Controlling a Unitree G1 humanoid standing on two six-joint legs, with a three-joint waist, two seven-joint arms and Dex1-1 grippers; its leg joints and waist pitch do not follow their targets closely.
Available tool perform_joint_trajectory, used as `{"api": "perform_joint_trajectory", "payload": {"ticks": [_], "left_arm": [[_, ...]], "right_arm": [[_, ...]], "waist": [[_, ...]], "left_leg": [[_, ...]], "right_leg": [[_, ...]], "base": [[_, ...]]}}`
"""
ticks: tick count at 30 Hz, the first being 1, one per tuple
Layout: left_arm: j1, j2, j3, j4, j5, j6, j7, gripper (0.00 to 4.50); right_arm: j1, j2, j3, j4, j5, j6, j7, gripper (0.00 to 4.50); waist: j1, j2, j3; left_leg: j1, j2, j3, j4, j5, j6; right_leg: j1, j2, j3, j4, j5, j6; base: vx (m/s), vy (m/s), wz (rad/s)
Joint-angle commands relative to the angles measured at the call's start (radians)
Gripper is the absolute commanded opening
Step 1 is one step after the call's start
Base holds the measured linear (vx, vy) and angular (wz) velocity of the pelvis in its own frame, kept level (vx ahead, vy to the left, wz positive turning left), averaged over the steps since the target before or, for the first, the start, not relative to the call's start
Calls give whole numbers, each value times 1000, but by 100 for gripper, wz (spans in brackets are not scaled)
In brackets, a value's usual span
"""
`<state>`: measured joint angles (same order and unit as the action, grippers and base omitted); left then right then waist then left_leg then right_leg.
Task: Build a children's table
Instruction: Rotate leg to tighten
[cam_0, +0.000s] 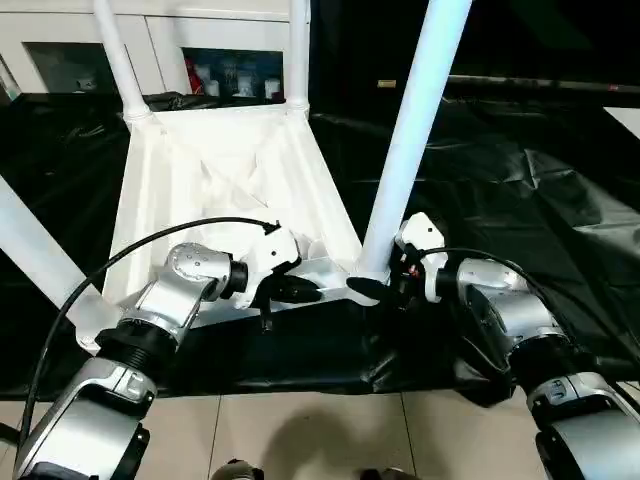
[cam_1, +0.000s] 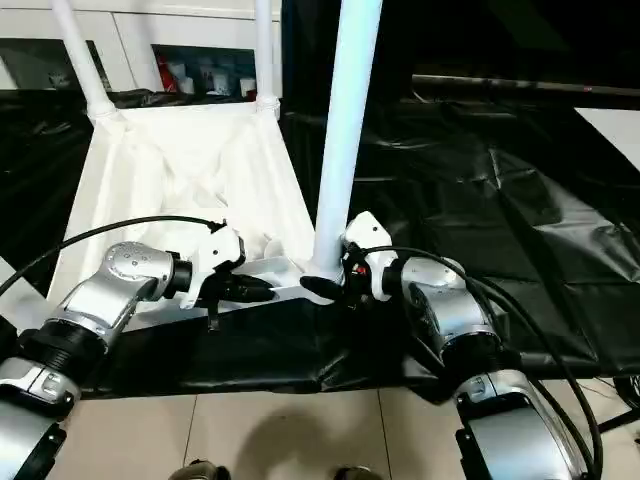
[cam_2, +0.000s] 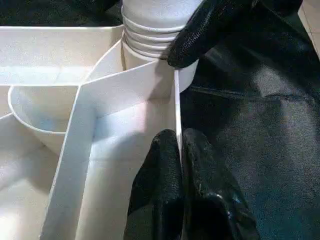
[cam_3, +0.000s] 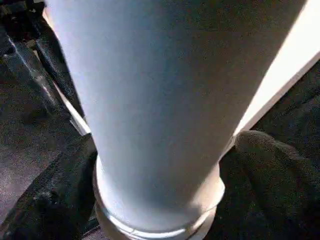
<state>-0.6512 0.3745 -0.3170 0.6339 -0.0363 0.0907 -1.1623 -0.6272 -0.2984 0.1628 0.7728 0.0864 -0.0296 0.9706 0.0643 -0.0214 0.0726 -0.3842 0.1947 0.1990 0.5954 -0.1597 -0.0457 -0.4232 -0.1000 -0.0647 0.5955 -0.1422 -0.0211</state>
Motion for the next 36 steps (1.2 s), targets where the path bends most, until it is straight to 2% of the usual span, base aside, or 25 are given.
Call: {"api": "perform_joint_trajectory", "payload": {"ticks": [1,9,13,14,15,16,17,19,20,21,22,24,25,26,28,30,31,34,35,36], "left_arm": [[-15,-24,-1,-41,-19,-22,-43,0],[-11,-31,4,-34,-23,-2,-36,0],[-18,-43,12,-11,-11,44,10,0],[-28,-61,25,12,-1,58,67,0],[-39,-86,41,38,3,69,131,0],[-51,-111,56,62,6,78,191,0],[-52,-113,58,64,7,79,195,0],[-64,-148,64,92,27,87,283,0],[-77,-196,68,122,41,109,372,0],[-77,-197,68,123,41,109,374,0],[-92,-245,72,146,49,125,451,0],[-108,-288,77,170,59,125,513,0],[-115,-304,76,178,64,124,533,0],[-127,-331,66,196,81,117,562,0],[-134,-334,49,208,97,106,563,0],[-135,-326,47,213,102,99,558,0],[-135,-323,47,214,102,97,556,0],[-132,-284,53,219,102,82,503,0],[-129,-272,54,216,100,73,479,0],[-118,-243,53,206,96,58,429,0]], "right_arm": [[-23,-1,-6,24,-11,-4,-3,399],[-23,7,-11,39,-6,-8,-2,328],[-19,29,-33,68,-7,-17,-75,300],[-19,47,-52,90,-9,-26,-147,289],[-21,67,-74,111,-8,-23,-230,284],[-22,85,-95,130,-6,-18,-307,281],[-22,86,-97,131,-5,-17,-313,280],[-27,124,-142,152,13,-2,-443,277],[-34,167,-189,174,35,26,-588,277],[-34,168,-190,175,35,26,-591,277],[-40,207,-206,185,34,38,-692,276],[-49,245,-213,194,28,41,-758,276],[-54,261,-214,197,28,42,-778,276],[-65,297,-202,198,23,37,-768,276],[-71,317,-186,190,22,24,-723,276],[-72,318,-185,182,23,13,-705,276],[-72,317,-185,180,23,9,-700,332],[-71,280,-185,143,29,-19,-644,360],[-73,263,-185,135,27,-20,-631,372],[-75,225,-180,117,22,-13,-593,382]], "waist": [[1,-3,-85],[-1,-4,-84],[-3,-3,-84],[-5,-6,-83],[-9,-5,-80],[-11,-6,-81],[-11,-7,-82],[-12,-7,-80],[-13,-8,-81],[-14,-8,-80],[-14,0,-81],[-14,-2,-80],[-16,-2,-81],[-16,1,-81],[-14,3,-84],[-13,2,-85],[-13,2,-85],[-15,0,-84],[-18,-8,-84],[-19,-4,-82]], "left_leg": [[21,33,-13,-71,-277,20],[20,33,-14,-71,-277,21],[21,34,-13,-71,-276,18],[21,32,-15,-72,-282,15],[23,30,-13,-72,-290,6],[27,29,-16,-72,-307,-6],[25,28,-17,-72,-310,-9],[26,27,-17,-72,-323,-5],[27,27,-17,-72,-323,-8],[28,26,-17,-72,-320,-11],[29,25,-18,-72,-327,-11],[37,25,-16,-72,-352,-14],[35,23,-16,-71,-361,-12],[32,23,-19,-74,-369,-11],[27,23,-20,-76,-361,1],[25,24,-19,-76,-350,9],[24,24,-19,-77,-350,10],[20,22,-22,-78,-363,15],[17,22,-21,-78,-361,18],[15,22,-25,-79,-359,17]], "right_leg": [[52,-42,36,-62,-302,-199],[53,-43,36,-64,-318,-195],[51,-44,37,-63,-313,-200],[52,-43,35,-66,-329,-196],[47,-42,37,-69,-349,-190],[47,-44,35,-74,-384,-182],[49,-44,34,-74,-399,-176],[45,-45,33,-82,-435,-159],[43,-44,34,-83,-444,-151],[42,-44,33,-85,-449,-148],[42,-41,30,-88,-454,-143],[33,-38,30,-92,-458,-136],[32,-39,30,-93,-466,-134],[38,-39,28,-95,-466,-128],[44,-40,27,-93,-438,-120],[44,-40,27,-92,-416,-124],[45,-40,27,-92,-413,-126],[49,-43,24,-94,-440,-119],[50,-43,24,-95,-448,-116],[53,-44,22,-96,-466,-111]], "base": [[0,0,0],[0,0,0],[0,0,0],[0,0,0],[0,0,0],[0,0,0],[0,0,0],[0,0,0],[0,0,0],[0,0,0],[0,0,0],[0,0,0],[0,0,0],[0,0,0],[0,0,0],[0,0,0],[0,0,0],[0,0,0],[0,0,0],[0,0,0]]}}
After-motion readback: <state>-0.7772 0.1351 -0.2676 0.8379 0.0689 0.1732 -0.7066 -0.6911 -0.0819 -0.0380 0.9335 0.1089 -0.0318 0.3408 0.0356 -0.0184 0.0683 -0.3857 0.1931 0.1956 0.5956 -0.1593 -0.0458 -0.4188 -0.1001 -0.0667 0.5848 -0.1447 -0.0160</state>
